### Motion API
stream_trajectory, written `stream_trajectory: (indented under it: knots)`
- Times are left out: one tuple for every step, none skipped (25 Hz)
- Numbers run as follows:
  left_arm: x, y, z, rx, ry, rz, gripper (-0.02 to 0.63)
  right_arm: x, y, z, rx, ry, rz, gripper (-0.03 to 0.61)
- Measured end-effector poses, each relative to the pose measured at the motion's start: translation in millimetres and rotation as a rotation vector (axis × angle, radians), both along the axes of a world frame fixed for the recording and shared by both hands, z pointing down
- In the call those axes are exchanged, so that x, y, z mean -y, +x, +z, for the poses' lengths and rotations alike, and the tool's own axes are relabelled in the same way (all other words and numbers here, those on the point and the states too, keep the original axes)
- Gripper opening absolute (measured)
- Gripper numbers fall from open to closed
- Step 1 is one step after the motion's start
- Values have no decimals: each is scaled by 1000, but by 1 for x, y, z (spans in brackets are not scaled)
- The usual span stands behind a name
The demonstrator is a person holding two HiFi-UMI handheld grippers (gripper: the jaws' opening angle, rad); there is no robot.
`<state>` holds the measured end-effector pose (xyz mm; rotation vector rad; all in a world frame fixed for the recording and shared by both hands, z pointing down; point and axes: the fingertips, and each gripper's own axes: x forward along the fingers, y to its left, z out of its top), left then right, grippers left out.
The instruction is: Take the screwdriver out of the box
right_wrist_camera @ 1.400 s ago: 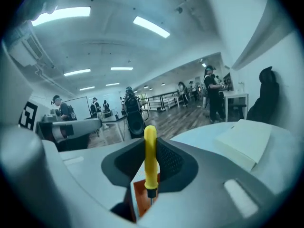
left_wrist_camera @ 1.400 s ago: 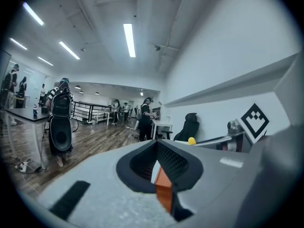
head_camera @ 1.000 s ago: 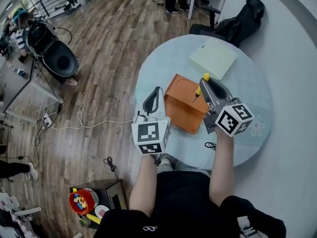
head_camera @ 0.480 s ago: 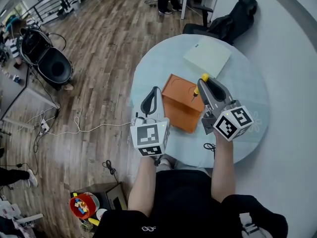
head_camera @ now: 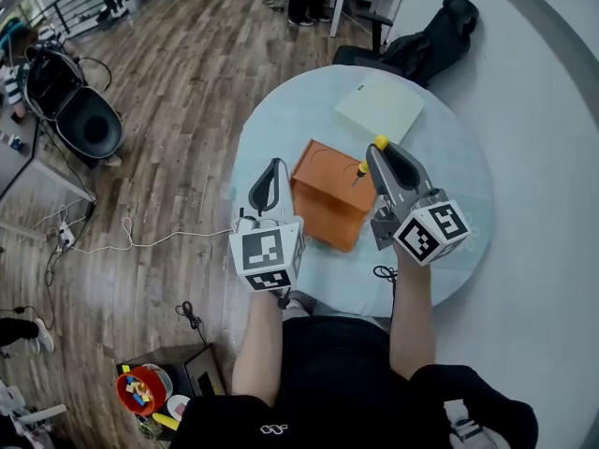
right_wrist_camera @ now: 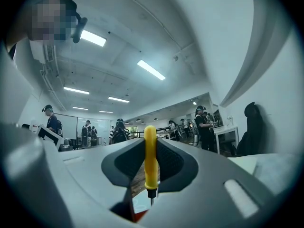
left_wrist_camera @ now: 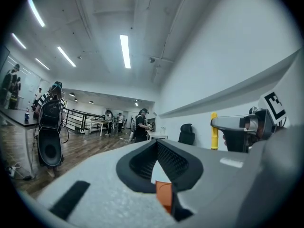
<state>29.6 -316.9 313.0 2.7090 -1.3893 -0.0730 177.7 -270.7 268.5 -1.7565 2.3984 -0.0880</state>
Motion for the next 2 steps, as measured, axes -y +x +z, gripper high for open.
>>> stream_trajectory:
  knots:
    - [1,0,-1,-2,1,0,3,1,0,-1,-2,0,2,83]
    - [3,0,-2,-4,1,1,3,2,0,-3,-5,1,4,83]
